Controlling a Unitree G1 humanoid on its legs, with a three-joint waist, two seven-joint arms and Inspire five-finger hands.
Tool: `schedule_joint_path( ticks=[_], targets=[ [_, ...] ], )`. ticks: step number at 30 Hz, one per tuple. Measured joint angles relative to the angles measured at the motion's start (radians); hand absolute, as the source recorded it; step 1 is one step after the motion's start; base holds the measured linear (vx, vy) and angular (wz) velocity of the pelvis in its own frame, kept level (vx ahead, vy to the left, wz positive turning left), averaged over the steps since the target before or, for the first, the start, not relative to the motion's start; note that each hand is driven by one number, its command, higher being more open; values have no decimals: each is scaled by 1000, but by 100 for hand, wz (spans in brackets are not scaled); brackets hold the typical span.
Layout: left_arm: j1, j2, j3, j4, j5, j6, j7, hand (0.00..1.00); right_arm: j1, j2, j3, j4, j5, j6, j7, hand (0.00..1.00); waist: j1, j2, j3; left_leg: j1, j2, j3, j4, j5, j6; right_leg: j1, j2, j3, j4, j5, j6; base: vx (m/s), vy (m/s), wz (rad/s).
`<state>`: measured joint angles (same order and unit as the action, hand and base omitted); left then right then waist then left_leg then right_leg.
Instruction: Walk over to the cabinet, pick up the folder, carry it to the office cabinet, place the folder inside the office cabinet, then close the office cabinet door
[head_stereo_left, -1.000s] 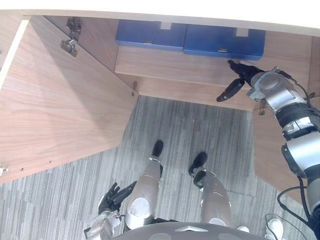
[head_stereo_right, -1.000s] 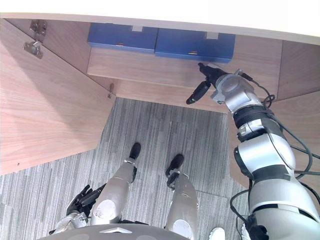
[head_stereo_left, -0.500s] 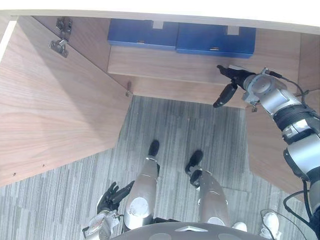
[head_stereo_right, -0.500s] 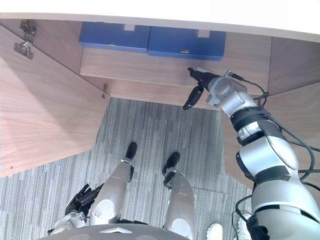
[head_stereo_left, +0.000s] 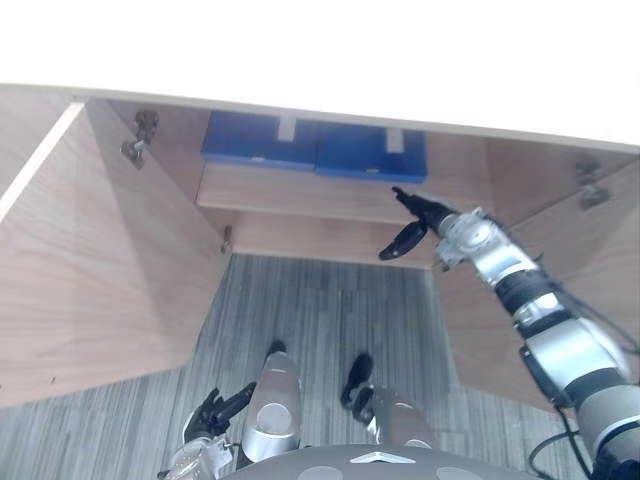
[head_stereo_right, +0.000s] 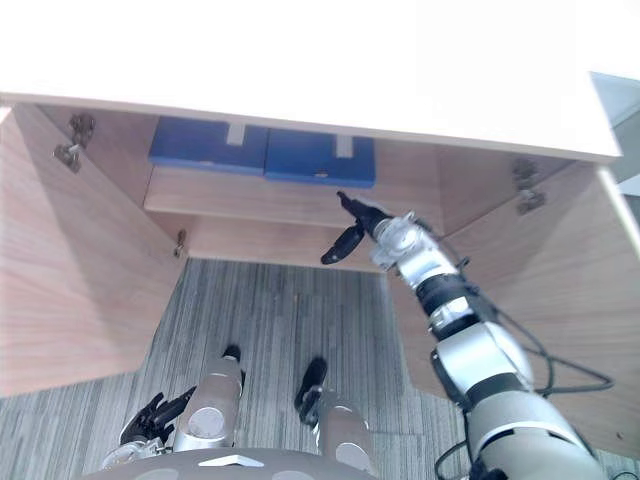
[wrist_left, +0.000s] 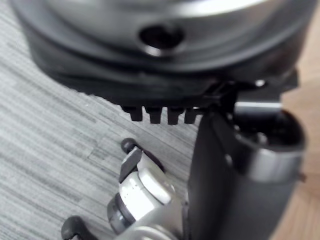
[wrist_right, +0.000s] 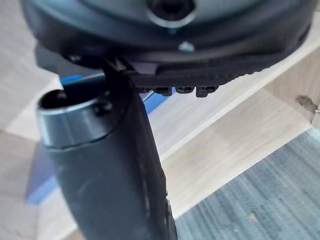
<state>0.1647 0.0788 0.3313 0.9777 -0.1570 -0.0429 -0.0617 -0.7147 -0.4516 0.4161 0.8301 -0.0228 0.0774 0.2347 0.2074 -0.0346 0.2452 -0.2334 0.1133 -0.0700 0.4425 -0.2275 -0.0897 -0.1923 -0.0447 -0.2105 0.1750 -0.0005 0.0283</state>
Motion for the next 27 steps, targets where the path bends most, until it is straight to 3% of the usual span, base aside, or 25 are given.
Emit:
schedule_joint_path(
  ticks=[4, 9, 12, 19, 25, 27],
  targets=[
    [6, 17, -2, 44, 76, 1, 11, 100, 81, 44, -99, -50, 1, -29, -62, 100, -38, -9, -34, 79, -45, 104, -71, 13, 31, 25, -17, 135, -89, 91, 28, -22, 117, -87],
    [24, 32, -16, 81, 133, -1, 38, 100, 283, 110, -276, -224, 47, -45, -191, 100, -111, -29, -59, 167, -116, 175, -126, 6, 60, 26, -50, 269, -97, 127, 56, -83, 201, -77],
    [34, 40, -25, 98, 167, -1, 41, 100, 382, 149, -302, -268, 53, -55, -227, 100, -136, -30, -73, 209, -127, 214, -137, -1, 69, 40, -52, 308, -109, 129, 49, -60, 133, -53],
    [25, 43, -108, 132, 247, 0, 42, 100, 646, 198, -285, -283, 68, -29, -173, 100, -168, -1, -107, 266, -130, 311, -150, -19, 80, 55, -47, 377, -115, 134, 36, -15, 77, -39],
    [25, 55, -127, 168, 249, 4, 43, 100, 685, 215, -311, -281, 68, -15, -175, 100, -187, 2, -108, 333, -116, 390, -163, -28, 91, 62, -22, 433, -77, 129, 31, 9, 28, -42],
    [28, 57, -135, 173, 249, 8, 43, 100, 696, 223, -371, -285, 69, -15, -188, 100, -189, 3, -108, 368, -113, 403, -170, -27, 98, 54, -37, 365, -10, 78, -33, -18, 13, -15]
  ],
)
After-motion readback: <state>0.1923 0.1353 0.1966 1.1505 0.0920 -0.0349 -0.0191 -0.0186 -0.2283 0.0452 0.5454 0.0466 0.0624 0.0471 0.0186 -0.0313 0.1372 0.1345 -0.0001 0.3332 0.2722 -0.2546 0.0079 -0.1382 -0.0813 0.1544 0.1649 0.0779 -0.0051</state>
